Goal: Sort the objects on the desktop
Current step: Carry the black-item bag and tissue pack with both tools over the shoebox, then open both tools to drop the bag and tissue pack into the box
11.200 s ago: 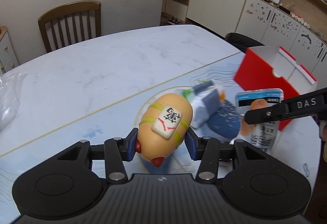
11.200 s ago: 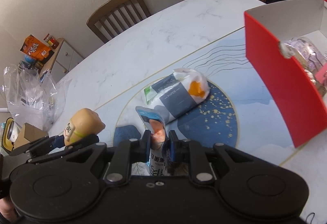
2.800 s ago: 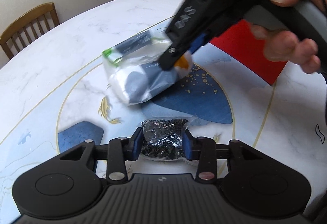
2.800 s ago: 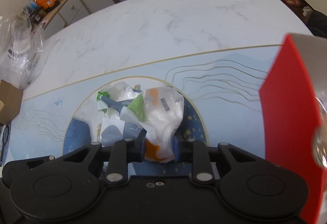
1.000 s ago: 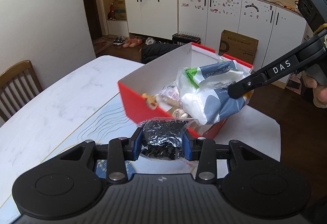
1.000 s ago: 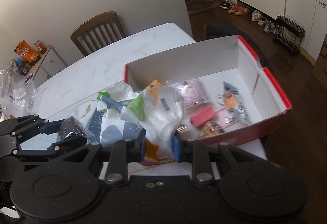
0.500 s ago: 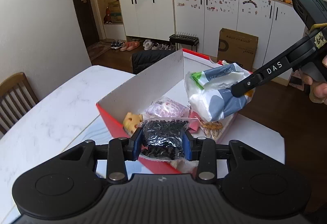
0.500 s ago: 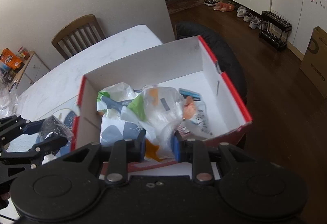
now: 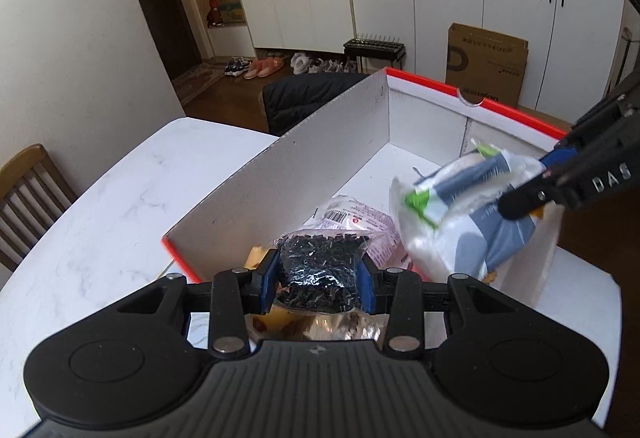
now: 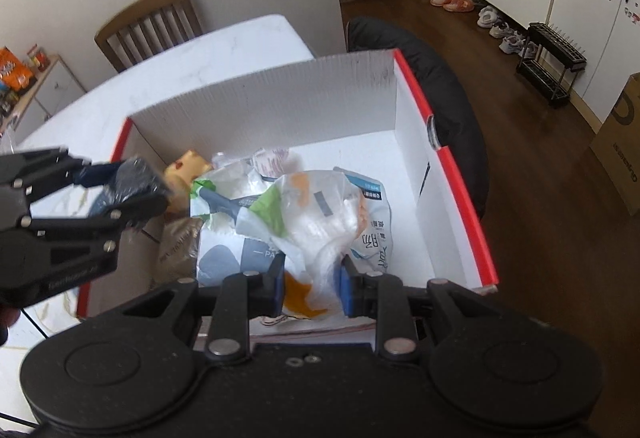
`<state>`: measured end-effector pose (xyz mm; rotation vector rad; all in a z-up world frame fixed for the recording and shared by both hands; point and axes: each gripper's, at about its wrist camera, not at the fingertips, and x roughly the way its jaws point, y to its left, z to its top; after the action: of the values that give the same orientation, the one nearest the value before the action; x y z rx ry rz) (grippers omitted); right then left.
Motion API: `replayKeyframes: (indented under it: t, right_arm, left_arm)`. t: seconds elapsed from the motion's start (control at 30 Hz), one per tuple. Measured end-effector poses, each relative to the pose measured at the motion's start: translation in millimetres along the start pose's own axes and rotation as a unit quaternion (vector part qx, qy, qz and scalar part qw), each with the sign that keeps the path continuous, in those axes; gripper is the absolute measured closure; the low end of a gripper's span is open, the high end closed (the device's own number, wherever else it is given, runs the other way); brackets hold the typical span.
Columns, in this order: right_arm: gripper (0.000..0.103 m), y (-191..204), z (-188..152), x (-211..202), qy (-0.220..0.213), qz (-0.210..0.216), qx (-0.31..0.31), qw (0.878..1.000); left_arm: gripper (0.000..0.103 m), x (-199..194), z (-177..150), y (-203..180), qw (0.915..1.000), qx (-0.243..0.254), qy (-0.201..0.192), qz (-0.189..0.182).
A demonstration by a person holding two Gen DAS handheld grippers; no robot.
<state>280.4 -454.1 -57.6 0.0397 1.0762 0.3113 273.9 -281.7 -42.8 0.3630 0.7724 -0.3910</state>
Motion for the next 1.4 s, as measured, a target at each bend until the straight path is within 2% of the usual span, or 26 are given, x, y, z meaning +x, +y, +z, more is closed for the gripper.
replayKeyframes:
  t: [0.27,0.83,1.07,1.1,1.17,1.27,1.4]
  right_arm:
    - [0.078,-2,5,16,0.024,-0.004,-0.031,0.999]
    - [0.076,-16,4,37,0.041,-0.007,-0.03,0.999]
    - [0.068,-14,4,37,0.046,-0.005,-0.037,0.998]
    - [0.067,-13,5,37,0.047,-0.005,-0.039,0.998]
    - [0.063,-12,5,37,0.049,-0.003,-0.044,0.998]
    - [0.042,-9,3,32,0.041,-0.002,-0.054,0.998]
    - [0.039,-7,3,24,0.034,0.004,-0.06,0.998]
  left_arm:
    - [0.065,30,10,1,0.9996,0.001,0.029,-0.005]
    - [0.064,73,10,2,0.9933,-0.006,0.111,-0.031]
    - [0.063,75,12,4,0.9906,-0.013,0.13,-0.041]
    - [0.062,74,12,4,0.9907,-0.013,0.129,-0.042]
    - [0.049,72,13,4,0.991,-0.014,0.126,-0.043]
    - [0.037,65,14,3,0.9926,-0.014,0.111,-0.048]
    - [0.034,55,17,4,0.9937,-0.021,0.098,-0.049]
